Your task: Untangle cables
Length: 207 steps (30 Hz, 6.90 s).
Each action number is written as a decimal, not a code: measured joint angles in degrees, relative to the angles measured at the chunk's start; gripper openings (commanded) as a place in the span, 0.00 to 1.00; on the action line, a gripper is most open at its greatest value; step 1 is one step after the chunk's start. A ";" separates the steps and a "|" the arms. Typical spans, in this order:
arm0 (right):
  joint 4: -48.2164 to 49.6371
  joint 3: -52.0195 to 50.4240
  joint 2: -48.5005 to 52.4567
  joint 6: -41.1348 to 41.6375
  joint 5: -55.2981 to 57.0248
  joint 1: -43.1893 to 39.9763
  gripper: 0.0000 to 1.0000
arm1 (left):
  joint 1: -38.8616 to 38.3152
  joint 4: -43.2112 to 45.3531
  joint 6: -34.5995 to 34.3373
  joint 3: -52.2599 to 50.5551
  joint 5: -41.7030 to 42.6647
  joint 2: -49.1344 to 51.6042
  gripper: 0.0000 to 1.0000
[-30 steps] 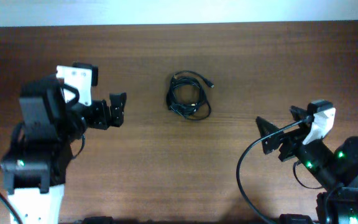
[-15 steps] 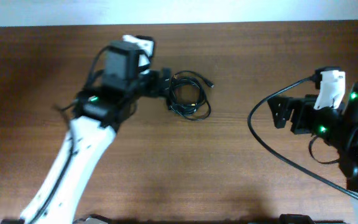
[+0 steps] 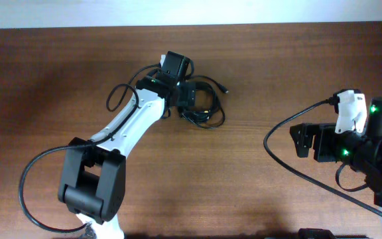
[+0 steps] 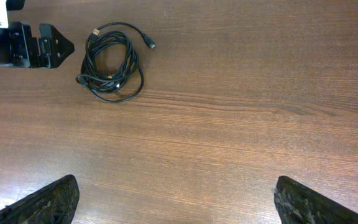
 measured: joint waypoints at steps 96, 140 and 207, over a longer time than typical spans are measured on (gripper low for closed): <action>26.69 16.44 26.53 -35.98 5.20 37.11 0.99 | -2.01 -29.27 -3.13 32.65 -3.93 -12.26 0.00; 27.89 16.59 24.30 -37.38 14.56 40.06 0.99 | -1.40 -26.27 -0.76 32.96 8.55 -12.87 0.00; 27.87 16.59 22.53 -16.76 15.19 23.54 0.99 | -0.50 -24.04 0.74 30.56 4.85 12.41 0.99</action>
